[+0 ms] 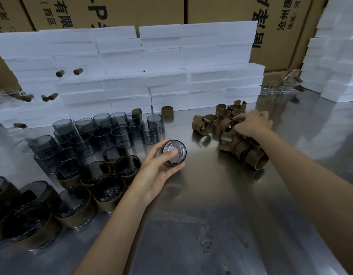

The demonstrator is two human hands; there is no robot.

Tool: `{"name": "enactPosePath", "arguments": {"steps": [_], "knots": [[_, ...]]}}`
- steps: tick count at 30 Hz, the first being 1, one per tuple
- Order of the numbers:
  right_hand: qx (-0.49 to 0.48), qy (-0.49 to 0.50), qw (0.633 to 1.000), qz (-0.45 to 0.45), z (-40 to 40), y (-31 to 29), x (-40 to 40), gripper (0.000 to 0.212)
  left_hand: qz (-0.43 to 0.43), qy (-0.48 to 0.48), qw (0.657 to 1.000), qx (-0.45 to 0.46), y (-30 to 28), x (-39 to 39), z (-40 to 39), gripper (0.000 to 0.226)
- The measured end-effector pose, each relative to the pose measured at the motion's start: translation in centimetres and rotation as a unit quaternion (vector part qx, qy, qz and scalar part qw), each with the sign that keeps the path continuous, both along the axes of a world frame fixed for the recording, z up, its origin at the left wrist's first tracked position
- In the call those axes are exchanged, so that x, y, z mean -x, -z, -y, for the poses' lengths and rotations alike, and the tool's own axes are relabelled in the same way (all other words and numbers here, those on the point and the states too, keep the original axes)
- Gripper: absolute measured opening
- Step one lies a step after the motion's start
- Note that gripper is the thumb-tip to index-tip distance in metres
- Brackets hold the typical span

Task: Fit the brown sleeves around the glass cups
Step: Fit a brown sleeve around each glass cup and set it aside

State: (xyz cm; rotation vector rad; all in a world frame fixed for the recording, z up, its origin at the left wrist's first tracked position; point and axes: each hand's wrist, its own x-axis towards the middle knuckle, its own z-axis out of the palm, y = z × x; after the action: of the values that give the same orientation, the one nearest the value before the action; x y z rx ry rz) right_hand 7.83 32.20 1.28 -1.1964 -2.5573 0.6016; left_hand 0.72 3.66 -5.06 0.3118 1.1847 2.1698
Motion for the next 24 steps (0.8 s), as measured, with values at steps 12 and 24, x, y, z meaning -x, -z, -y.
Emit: {"name": "enactPosePath", "arguments": {"steps": [12, 24], "knots": [[-0.013, -0.216, 0.959, -0.185, 7.2, -2.3, 0.2, 0.027, 0.006, 0.006, 1.000, -0.009, -0.3, -0.1, -0.1, 0.054], [0.000, -0.316, 0.940, -0.132, 15.7, -0.1, -0.6, 0.029, -0.041, -0.001, 0.999, -0.021, -0.7, -0.5, 0.1, 0.060]]}}
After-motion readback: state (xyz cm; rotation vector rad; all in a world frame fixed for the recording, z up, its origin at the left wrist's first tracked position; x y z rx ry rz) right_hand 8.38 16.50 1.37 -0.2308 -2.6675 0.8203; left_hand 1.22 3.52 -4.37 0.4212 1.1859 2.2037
